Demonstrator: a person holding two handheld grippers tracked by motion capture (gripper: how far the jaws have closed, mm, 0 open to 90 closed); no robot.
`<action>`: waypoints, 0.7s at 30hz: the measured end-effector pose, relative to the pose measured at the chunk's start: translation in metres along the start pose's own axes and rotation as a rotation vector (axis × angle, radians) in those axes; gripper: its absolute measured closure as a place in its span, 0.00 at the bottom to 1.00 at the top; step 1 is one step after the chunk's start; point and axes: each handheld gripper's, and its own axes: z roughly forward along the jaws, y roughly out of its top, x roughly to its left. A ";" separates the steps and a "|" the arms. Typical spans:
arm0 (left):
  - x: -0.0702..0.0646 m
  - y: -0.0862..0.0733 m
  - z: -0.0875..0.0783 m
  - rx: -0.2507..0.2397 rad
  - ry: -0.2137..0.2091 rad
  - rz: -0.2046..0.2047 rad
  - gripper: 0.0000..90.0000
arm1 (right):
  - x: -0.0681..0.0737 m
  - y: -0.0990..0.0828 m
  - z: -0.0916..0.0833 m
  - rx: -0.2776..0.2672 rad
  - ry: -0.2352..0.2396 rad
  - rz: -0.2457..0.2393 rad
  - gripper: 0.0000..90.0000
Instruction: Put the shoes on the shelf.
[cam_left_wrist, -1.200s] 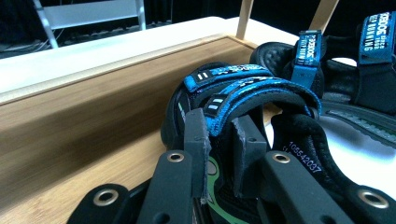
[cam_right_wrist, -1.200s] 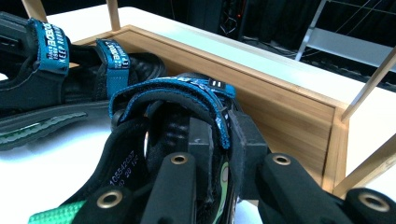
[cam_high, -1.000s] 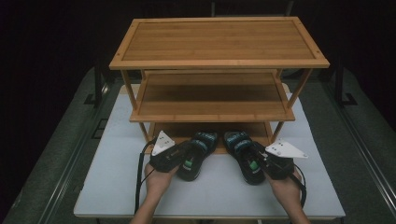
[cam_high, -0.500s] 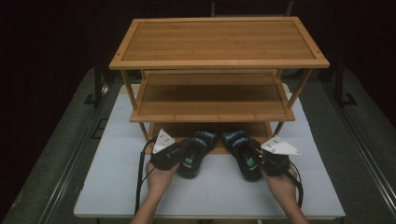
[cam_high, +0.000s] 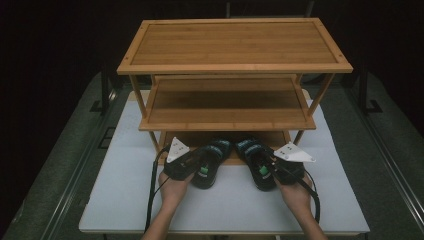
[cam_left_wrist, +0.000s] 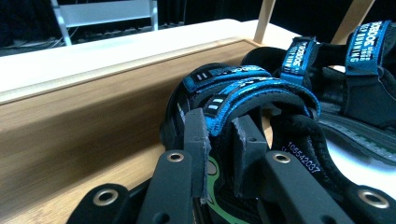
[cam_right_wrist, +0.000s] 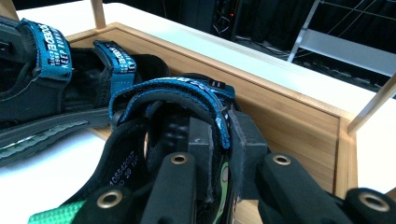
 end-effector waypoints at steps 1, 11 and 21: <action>0.000 0.000 0.001 0.000 0.002 -0.003 0.87 | 0.000 0.000 0.001 0.000 -0.003 0.003 0.88; -0.001 0.001 0.010 0.002 0.017 -0.019 0.87 | 0.001 0.001 0.010 0.006 -0.027 0.013 0.88; -0.006 0.001 0.019 0.006 0.033 -0.024 0.87 | 0.000 0.000 0.017 0.008 -0.040 0.022 0.88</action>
